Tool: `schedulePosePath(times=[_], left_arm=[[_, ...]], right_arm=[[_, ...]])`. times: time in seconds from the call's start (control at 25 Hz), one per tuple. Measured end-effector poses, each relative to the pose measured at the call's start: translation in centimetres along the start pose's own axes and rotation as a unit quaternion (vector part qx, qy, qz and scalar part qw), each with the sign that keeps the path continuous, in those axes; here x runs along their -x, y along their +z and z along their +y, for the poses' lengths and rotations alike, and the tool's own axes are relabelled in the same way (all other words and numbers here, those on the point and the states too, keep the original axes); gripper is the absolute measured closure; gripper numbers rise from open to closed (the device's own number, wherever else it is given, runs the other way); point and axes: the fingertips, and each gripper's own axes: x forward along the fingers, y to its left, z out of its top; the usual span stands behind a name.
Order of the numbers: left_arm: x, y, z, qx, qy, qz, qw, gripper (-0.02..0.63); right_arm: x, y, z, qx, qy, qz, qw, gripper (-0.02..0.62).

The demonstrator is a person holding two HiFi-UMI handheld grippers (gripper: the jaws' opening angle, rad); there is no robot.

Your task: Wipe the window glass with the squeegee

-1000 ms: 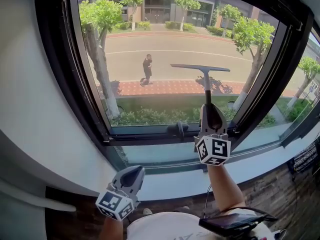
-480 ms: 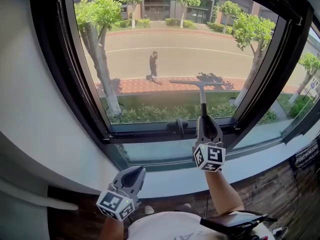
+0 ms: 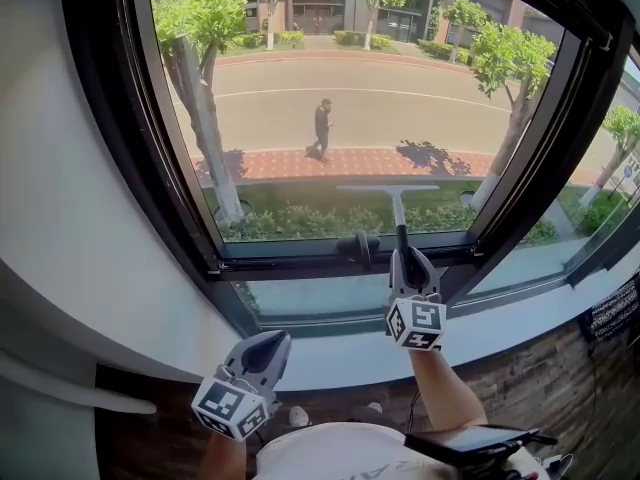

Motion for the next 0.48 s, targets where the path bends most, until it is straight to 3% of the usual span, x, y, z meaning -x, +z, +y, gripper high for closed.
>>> schedulePosePath(times=[0.48], left_arm=[[0.0, -0.6, 0.3, 0.006, 0.004, 0.007, 1.0000, 0.589]], right_arm=[[1.1, -7.4, 0.1, -0.011, 0.008, 0.081, 0.997, 0.492]])
